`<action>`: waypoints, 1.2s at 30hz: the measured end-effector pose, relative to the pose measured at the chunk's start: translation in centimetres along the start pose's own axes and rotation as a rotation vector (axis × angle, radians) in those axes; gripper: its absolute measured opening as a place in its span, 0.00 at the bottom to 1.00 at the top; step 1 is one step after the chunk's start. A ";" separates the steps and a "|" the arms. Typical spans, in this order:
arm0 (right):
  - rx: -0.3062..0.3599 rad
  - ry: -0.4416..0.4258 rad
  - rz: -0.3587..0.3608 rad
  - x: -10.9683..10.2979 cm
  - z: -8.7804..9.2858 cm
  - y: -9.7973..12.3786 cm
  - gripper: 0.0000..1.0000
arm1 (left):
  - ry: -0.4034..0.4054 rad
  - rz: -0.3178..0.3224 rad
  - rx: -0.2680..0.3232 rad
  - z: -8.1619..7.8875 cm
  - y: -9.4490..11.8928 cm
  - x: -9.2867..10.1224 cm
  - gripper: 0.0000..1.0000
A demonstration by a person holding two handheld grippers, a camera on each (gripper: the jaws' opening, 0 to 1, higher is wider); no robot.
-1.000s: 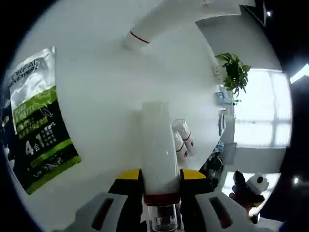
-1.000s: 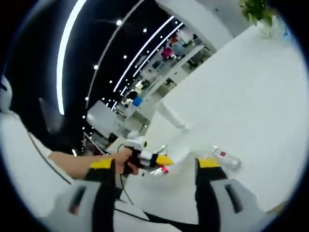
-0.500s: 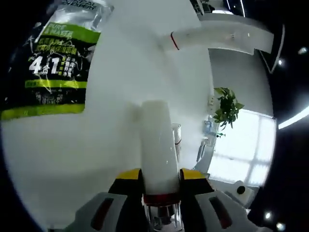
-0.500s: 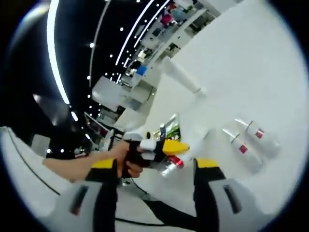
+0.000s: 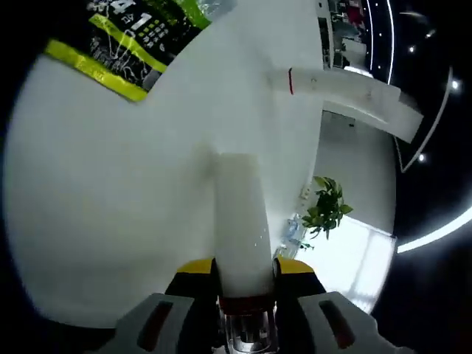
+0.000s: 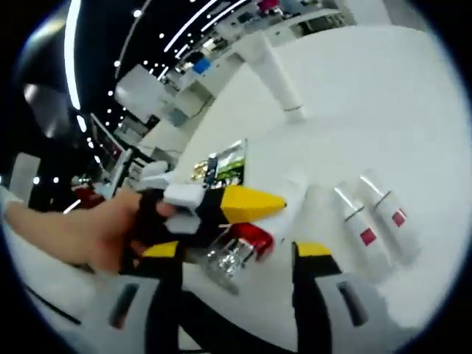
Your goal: Arrange the skincare products in the storage area until every visible bottle or jar stands upright without overlapping.
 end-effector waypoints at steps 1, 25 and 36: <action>0.014 0.040 0.017 0.3 -0.1 0.1 0.54 | 0.007 0.003 0.004 0.1 0.0 -0.1 0.27; 0.090 0.282 0.082 -0.1 -2.6 0.2 0.28 | 0.300 0.071 0.075 -0.2 0.0 0.6 0.28; -0.060 0.346 0.048 0.1 -4.7 0.8 0.27 | 0.356 0.119 -0.008 0.5 -0.2 1.0 0.30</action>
Point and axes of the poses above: the point that each gripper's makers call its tool centre point, and the gripper's own axes: y roughly backward along the fingers, x roughly to its right, z roughly out of its underside, the point moved 8 cm from there along y, roughly backward along the fingers, and after that the axes turned 12 degrees about x, right-handed, at the moved point
